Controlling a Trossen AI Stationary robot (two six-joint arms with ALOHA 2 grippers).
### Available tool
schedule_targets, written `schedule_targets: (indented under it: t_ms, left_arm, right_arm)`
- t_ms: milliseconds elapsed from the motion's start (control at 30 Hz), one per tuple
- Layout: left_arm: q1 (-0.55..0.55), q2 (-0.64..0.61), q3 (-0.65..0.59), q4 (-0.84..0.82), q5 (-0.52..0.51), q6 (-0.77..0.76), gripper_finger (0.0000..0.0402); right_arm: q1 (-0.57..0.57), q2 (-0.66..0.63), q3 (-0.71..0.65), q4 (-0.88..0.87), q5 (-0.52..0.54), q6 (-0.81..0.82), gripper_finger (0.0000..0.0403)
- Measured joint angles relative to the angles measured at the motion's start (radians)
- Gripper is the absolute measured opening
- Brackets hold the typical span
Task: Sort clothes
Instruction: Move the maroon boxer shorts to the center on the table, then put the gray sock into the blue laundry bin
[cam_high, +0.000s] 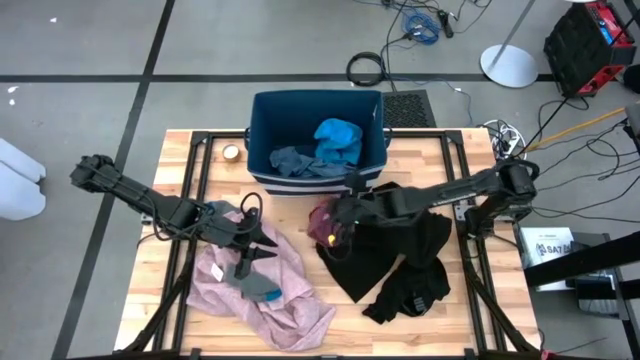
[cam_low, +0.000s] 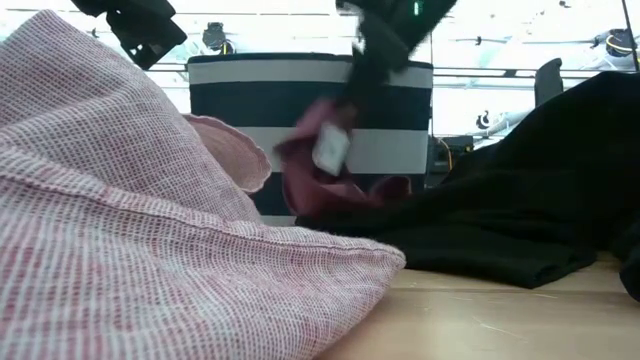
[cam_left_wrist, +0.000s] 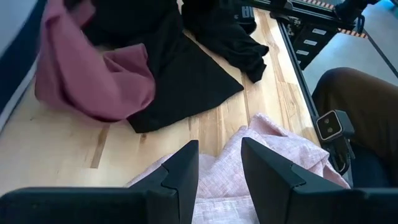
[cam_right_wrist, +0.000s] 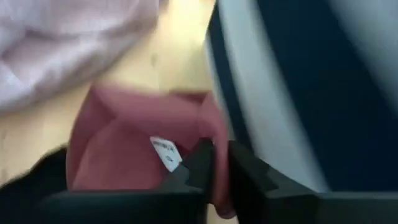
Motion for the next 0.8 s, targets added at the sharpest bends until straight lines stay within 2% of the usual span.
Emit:
schedule_targets:
  t_ms: [133,333,467,533,633,700,800]
  left_arm:
    - [-0.006,0.0,0.0,0.0,0.0,0.016,0.013]
    - [-0.005,0.0,0.0,-0.002,0.0,0.017,0.013]
    - [-0.005,0.0,0.0,-0.011,0.028,0.01,0.013]
    - [-0.005,0.0,0.0,-0.015,0.065,0.009,0.013]
    - [-0.006,0.0,0.0,-0.018,0.074,0.021,0.013]
    - [-0.005,0.0,0.0,-0.018,0.038,0.042,0.013]
    - [-0.005,0.0,0.0,-0.024,-0.055,0.061,0.013]
  right_arm:
    - [-0.045,0.031,0.001,-0.116,-0.145,0.088,0.0104]
    - [-0.039,-0.029,0.001,-0.098,-0.192,0.112,0.0208]
    - [0.001,-0.104,0.001,-0.055,-0.2,0.131,0.0244]
    - [0.03,-0.114,0.002,0.031,-0.245,0.126,0.0249]
    - [0.089,-0.065,-0.021,0.332,-0.421,0.058,0.0249]
    - [0.13,0.012,-0.032,0.525,-0.483,0.008,0.0247]
    - [0.146,0.135,-0.029,0.682,-0.491,-0.024,0.024]
